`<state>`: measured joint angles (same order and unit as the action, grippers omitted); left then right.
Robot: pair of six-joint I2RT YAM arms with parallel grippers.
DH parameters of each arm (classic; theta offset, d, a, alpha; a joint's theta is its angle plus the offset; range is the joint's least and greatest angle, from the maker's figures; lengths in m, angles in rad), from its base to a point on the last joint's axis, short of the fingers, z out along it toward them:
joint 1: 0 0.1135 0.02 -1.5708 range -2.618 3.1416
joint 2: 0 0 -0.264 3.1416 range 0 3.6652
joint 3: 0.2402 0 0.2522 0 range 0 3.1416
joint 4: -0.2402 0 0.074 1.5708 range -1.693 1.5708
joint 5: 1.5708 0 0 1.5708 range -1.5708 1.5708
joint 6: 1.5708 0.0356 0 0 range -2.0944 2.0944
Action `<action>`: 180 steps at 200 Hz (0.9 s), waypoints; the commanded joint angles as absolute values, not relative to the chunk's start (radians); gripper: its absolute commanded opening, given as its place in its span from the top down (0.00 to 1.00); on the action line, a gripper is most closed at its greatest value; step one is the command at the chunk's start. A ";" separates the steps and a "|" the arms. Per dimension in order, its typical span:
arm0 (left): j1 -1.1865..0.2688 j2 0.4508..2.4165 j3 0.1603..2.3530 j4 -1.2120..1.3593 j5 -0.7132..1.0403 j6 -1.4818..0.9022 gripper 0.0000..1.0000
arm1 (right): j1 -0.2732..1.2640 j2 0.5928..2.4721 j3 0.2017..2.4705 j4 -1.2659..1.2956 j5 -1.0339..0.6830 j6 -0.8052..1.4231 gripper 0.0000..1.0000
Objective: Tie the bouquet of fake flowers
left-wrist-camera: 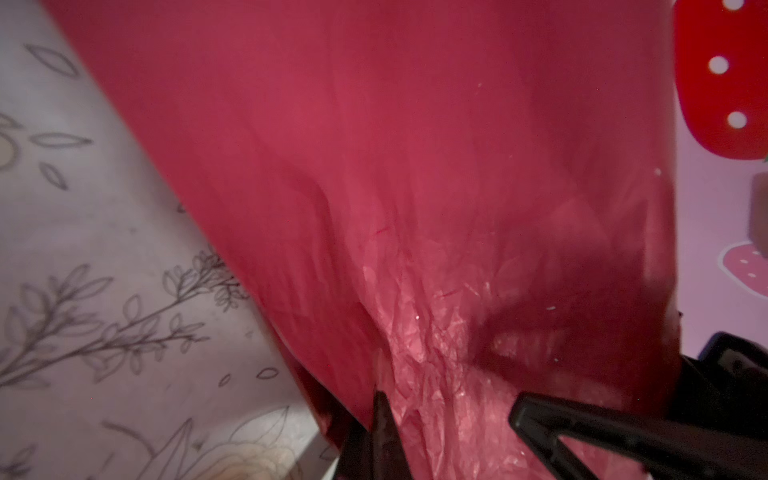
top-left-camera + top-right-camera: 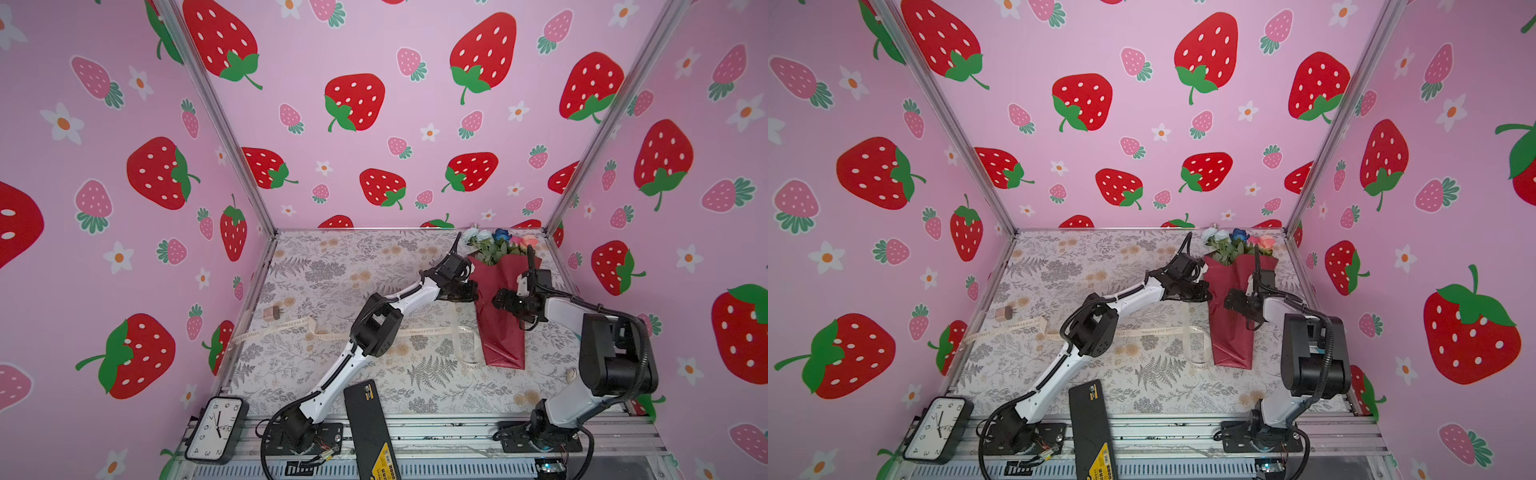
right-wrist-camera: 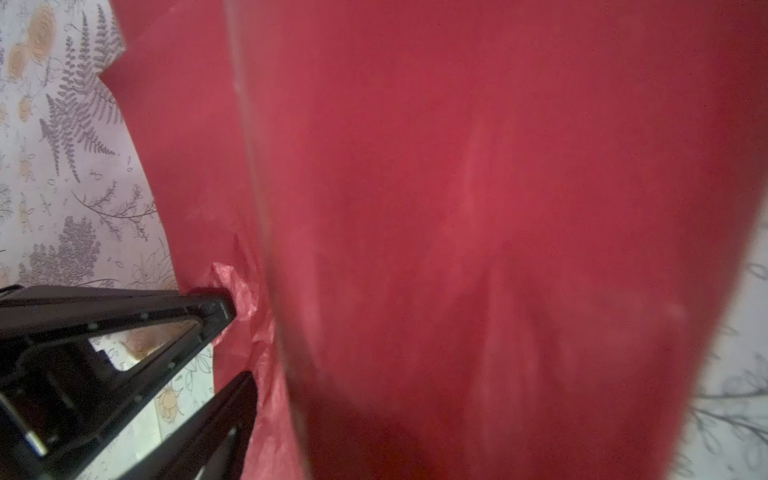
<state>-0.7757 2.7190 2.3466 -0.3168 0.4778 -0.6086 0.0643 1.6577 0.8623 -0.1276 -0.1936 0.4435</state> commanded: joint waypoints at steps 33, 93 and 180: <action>-0.798 2.780 2.344 -0.333 0.465 -0.644 1.00 | 0.164 1.766 0.942 -0.188 -0.126 0.433 0.06; -0.798 2.780 2.338 -0.328 0.468 -0.649 1.00 | 0.242 1.816 0.927 -0.222 -0.051 0.406 0.00; -0.797 2.764 2.319 -0.315 0.471 -0.664 1.00 | 0.275 1.860 0.926 -0.301 0.097 0.385 0.01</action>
